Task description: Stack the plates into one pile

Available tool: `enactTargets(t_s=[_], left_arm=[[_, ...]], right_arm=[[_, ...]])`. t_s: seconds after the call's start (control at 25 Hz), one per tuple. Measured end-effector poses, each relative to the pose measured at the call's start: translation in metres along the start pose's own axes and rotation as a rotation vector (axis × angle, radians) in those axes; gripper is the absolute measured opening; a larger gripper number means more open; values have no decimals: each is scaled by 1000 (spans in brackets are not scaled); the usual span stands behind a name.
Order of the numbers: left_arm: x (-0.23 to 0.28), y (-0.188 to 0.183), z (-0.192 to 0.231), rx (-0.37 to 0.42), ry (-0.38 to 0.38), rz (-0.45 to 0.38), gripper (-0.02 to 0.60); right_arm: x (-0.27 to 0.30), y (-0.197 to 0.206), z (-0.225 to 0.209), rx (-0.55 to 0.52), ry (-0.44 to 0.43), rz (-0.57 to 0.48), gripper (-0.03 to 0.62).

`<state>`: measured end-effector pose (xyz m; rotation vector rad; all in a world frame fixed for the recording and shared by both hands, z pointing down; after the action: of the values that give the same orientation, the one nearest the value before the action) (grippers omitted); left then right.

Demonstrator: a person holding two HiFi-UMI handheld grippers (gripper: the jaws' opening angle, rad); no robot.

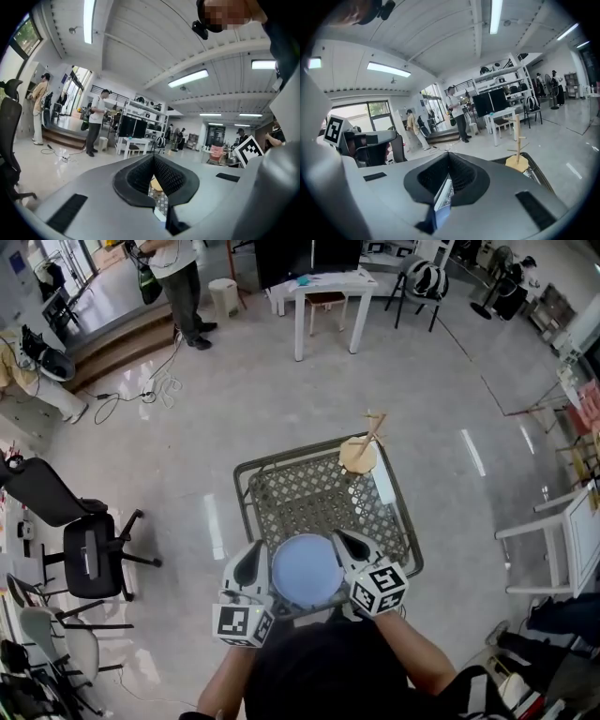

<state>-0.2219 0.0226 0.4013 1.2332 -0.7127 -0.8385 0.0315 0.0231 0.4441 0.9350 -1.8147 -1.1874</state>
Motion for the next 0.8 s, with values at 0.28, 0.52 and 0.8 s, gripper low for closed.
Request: enactTargets(t_s=[0.28, 0.52, 0.8], left_arm=[[-15, -14, -18, 6, -9, -49, 15], [-14, -5, -24, -11, -20, -36, 15], [-14, -4, -21, -19, -25, -42, 15]], right_arm=[[-24, -20, 23, -30, 11, -86, 9], [-33, -11, 26, -18, 12, -74, 9], [-33, -8, 30, -17, 0, -70, 8]])
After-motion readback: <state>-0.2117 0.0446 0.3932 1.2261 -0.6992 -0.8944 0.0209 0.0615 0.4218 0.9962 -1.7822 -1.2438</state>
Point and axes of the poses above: the fingertips, and each gripper's own axes: x forward along the fingers, z to its left, y out of its underside, the point moved 10 cm from there along -x, backward along the fingers, and after that the axes turned 7 degrees about -z, right-handed, at the moved point
